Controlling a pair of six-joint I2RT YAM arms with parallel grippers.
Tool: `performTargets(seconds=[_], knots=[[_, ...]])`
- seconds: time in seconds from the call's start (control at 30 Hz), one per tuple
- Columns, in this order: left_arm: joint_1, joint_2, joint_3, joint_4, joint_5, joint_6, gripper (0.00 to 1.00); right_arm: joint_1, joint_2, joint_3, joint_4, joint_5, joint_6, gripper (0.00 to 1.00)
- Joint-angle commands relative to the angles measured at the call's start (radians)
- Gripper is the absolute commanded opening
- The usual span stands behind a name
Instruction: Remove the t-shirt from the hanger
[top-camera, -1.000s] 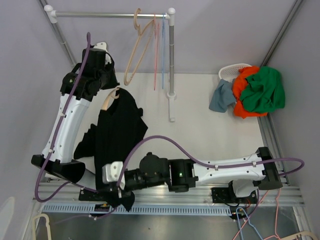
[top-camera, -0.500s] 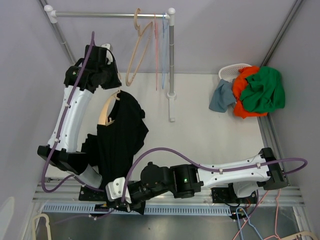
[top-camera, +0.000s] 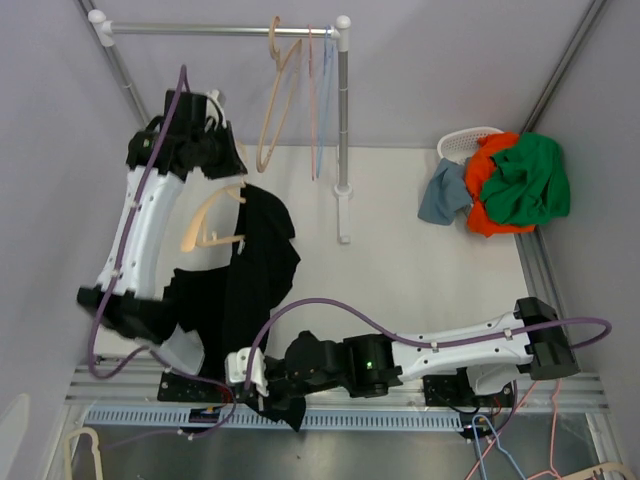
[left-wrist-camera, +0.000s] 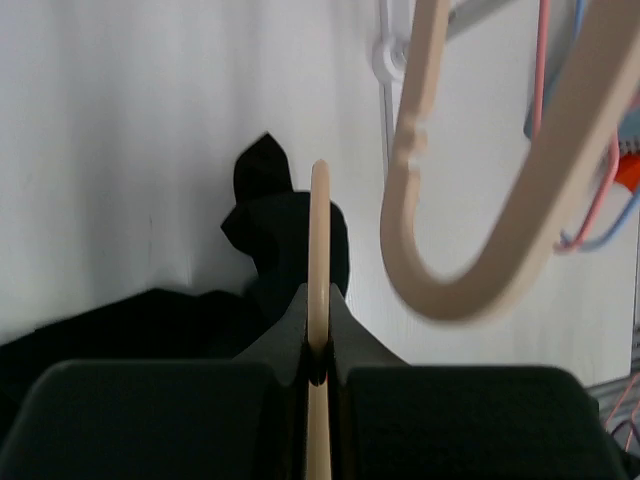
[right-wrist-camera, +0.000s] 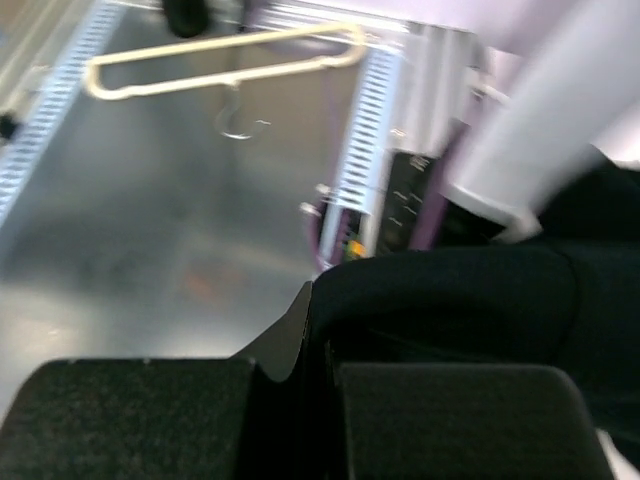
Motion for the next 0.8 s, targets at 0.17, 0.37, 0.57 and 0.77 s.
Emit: performTargets(seconds=[0.17, 0.37, 0.57, 0.77], knots=[[-0.037, -0.652, -0.451, 0.432, 0.135, -0.012, 0.00, -0.274, -0.134, -0.055, 0.211, 0.257, 0.154, 0.00], [-0.037, -0.841, -0.577, 0.493, 0.247, -0.022, 0.00, -0.441, -0.067, 0.014, 0.073, 0.366, 0.247, 0.00], [-0.035, -0.873, -0.612, 0.434, 0.116, 0.004, 0.00, -0.599, -0.057, 0.067, -0.208, 0.550, 0.425, 0.00], [0.046, -0.741, -0.554, 0.277, 0.002, 0.051, 0.00, -0.803, -0.180, 0.111, -0.234, 0.584, 0.339, 0.00]])
